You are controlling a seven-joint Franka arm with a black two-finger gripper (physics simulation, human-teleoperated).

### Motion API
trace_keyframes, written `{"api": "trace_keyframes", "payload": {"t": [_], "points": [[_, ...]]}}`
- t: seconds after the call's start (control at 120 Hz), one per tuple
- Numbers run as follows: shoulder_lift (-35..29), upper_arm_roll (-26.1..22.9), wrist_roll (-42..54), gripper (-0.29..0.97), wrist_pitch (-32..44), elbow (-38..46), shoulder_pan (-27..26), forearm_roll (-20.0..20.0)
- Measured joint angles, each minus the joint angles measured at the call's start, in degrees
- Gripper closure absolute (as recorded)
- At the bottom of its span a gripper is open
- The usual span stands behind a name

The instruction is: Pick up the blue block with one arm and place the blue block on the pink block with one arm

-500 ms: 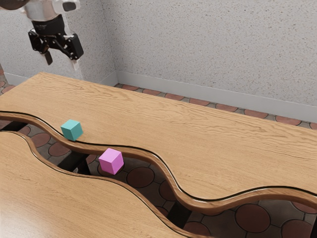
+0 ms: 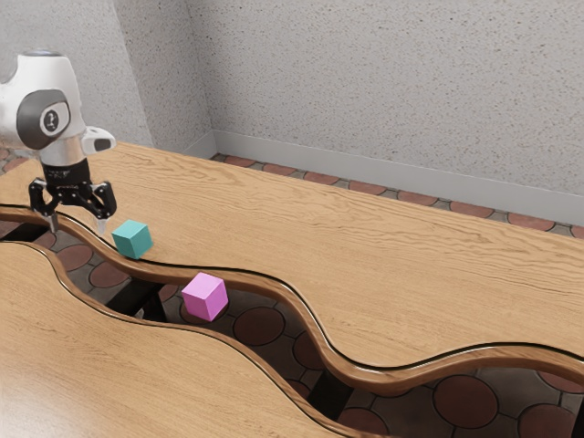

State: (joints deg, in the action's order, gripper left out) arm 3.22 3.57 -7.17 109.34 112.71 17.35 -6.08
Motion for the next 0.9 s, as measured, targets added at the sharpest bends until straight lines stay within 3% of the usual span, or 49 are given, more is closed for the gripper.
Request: {"api": "trace_keyframes", "payload": {"t": [0.25, 0.425, 0.642, 0.9], "points": [[18.17, 0.1, 3.29, 0.0, 11.27, -13.88, 1.49, 4.73], [25.71, 0.12, 7.44, 0.0, 16.14, -20.27, 3.18, 7.55], [31.76, 0.12, 13.56, 0.0, 19.59, -25.04, 4.12, 9.37], [32.36, 1.08, 19.36, 0.0, 21.76, -24.86, 6.1, 10.32]]}}
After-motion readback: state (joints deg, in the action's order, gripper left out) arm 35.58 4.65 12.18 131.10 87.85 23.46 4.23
